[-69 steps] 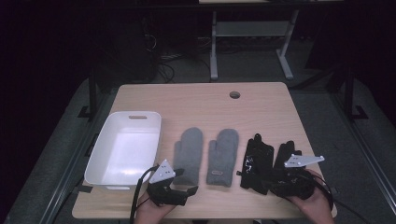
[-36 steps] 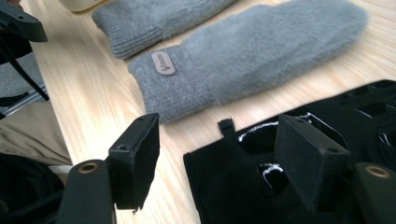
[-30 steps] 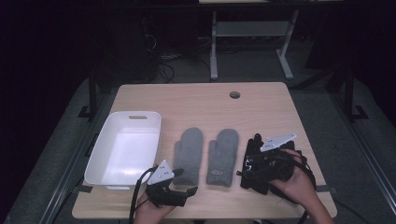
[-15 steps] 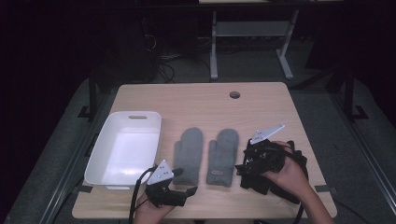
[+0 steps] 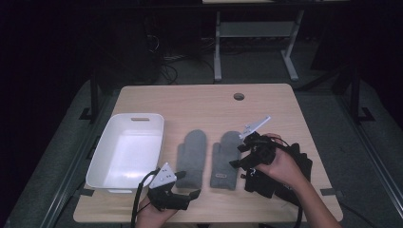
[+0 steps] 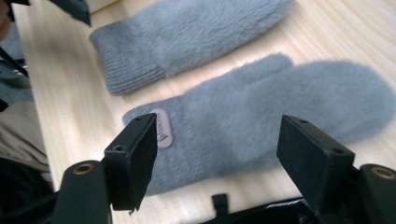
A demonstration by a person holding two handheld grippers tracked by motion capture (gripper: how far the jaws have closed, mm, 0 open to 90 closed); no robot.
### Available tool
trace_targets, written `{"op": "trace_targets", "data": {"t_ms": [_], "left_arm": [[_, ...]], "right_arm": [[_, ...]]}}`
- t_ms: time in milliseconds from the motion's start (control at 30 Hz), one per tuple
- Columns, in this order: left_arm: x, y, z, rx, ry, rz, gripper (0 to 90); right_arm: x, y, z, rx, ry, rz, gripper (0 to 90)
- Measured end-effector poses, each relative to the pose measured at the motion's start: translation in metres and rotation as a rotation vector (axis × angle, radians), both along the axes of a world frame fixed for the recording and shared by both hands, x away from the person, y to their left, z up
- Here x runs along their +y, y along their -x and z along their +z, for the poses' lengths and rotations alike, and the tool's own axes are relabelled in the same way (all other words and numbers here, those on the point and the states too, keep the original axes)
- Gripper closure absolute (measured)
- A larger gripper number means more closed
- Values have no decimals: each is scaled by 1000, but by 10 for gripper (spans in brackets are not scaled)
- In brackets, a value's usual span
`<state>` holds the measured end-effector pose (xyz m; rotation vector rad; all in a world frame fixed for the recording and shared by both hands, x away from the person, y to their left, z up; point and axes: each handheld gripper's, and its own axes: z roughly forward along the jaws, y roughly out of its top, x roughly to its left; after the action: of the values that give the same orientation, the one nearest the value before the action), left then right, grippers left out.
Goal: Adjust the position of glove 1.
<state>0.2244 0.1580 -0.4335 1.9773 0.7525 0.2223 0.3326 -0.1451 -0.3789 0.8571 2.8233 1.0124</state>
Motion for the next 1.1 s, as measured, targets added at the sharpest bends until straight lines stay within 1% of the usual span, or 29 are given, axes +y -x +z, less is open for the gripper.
{"op": "trace_targets", "data": {"t_ms": [67, 133, 167, 200, 267, 333, 400, 467, 567, 633, 700, 767, 833, 933, 967, 1033, 1100], "left_arm": [[0, 0, 0, 2, 1, 1, 191], [0, 0, 0, 1, 4, 1, 191], [0, 0, 0, 1, 1, 0, 190], [0, 0, 0, 1, 0, -1, 190], [0, 0, 0, 0, -8, -4, 190], [0, 0, -1, -1, -5, -4, 190], [0, 0, 0, -2, -12, -6, 191], [0, 0, 0, -2, -10, -7, 190], [0, 0, 0, 0, -4, -5, 191], [0, 0, 0, 0, -3, -4, 190], [0, 0, -1, 1, -4, -5, 190], [0, 0, -1, 2, -1, -5, 190], [0, 0, 0, 4, 2, -3, 190], [0, 0, -1, 4, -1, -5, 190], [0, 0, -1, 3, -1, -6, 190], [-1, 0, -1, 1, -1, -7, 190], [-1, 1, 0, -1, 0, -6, 190]], "right_arm": [[3, -6, 0, -1, 4, 7, 293], [7, -11, -2, 9, 10, 6, 296], [11, -15, -5, 15, 25, 12, 300], [11, -15, -5, 15, 25, 12, 300], [16, -19, -10, 22, 49, 18, 307], [21, -22, -15, 25, 81, 28, 341], [26, -25, -21, 16, 108, 43, 359], [30, -28, -26, 27, 123, 47, 378], [33, -33, -33, 40, 153, 51, 380], [35, -36, -37, 40, 163, 43, 383], [36, -39, -41, 38, 180, 50, 382], [38, -40, -46, 46, 210, 55, 390], [40, -40, -52, 63, 240, 66, 391], [41, -39, -57, 67, 253, 78, 358], [41, -39, -57, 69, 252, 88, 328], [42, -38, -59, 64, 258, 101, 316], [43, -38, -60, 73, 272, 97, 328]]}}
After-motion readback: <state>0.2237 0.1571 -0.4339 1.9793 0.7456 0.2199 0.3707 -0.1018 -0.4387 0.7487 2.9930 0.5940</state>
